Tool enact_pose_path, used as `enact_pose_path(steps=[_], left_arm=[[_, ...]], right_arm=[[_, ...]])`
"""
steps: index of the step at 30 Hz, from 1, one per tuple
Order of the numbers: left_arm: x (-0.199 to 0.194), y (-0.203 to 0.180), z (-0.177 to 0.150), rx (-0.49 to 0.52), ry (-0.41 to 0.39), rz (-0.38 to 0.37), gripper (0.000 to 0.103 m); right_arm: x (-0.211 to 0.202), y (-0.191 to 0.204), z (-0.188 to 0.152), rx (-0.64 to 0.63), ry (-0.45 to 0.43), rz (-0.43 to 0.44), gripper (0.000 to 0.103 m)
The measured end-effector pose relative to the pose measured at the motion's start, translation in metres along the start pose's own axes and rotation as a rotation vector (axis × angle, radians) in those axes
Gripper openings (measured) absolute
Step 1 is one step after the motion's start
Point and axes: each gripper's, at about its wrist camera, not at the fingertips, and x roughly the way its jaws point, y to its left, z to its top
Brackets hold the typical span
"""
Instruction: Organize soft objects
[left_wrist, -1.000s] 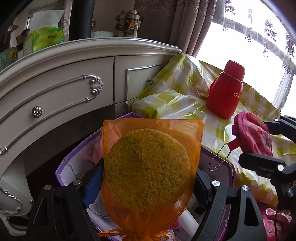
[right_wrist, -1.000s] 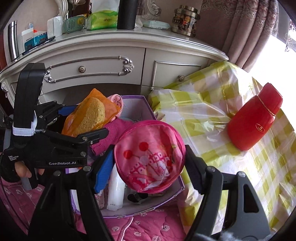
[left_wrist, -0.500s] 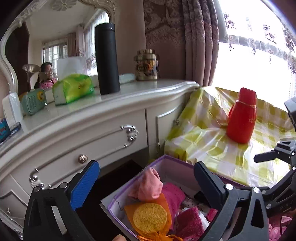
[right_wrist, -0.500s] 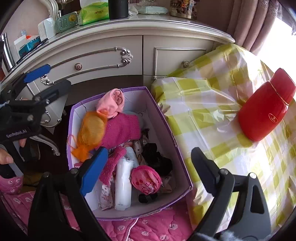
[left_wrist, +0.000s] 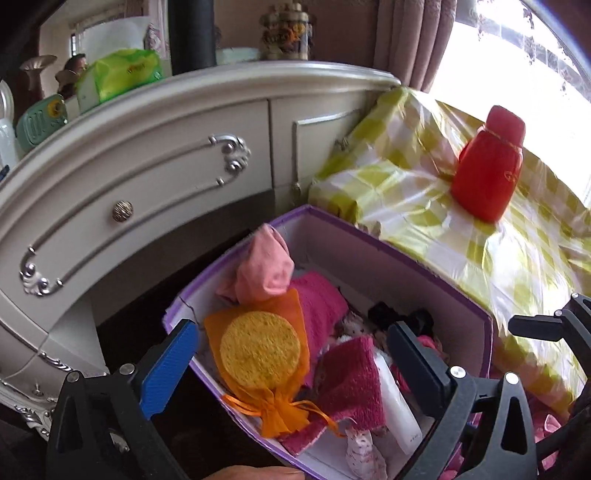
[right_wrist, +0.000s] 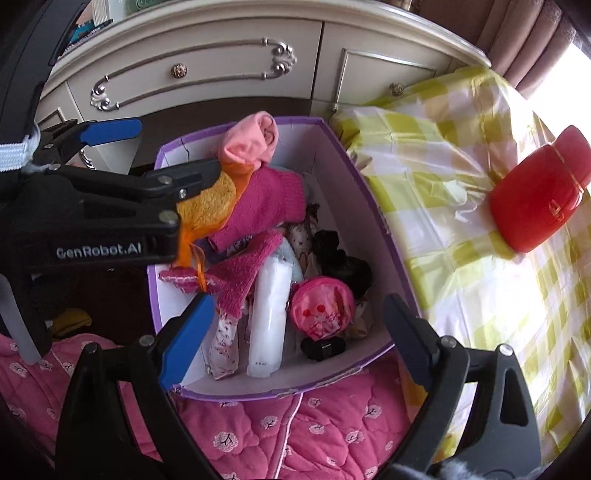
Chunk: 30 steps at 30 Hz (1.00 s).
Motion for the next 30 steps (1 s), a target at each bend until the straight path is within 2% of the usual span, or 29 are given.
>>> enact_pose_path(steps=[3, 7, 12, 30], left_arm=[[0.013, -0.011, -0.01, 0.015, 0.053, -0.018, 0.103], [0.021, -0.011, -0.013, 0.003, 0.091, -0.026, 0.103], [0.024, -0.005, -0.011, -0.013, 0.096, -0.006, 0.103], [0.027, -0.005, -0.013, -0.028, 0.109, -0.007, 0.103]], right_arm=[[0.015, -0.001, -0.004, 0.025, 0.052, -0.002, 0.093], [0.015, -0.01, -0.005, 0.069, 0.054, -0.023, 0.093], [0.013, -0.018, -0.006, 0.096, 0.048, -0.034, 0.093], [0.013, -0.023, -0.006, 0.123, 0.048, -0.035, 0.093]])
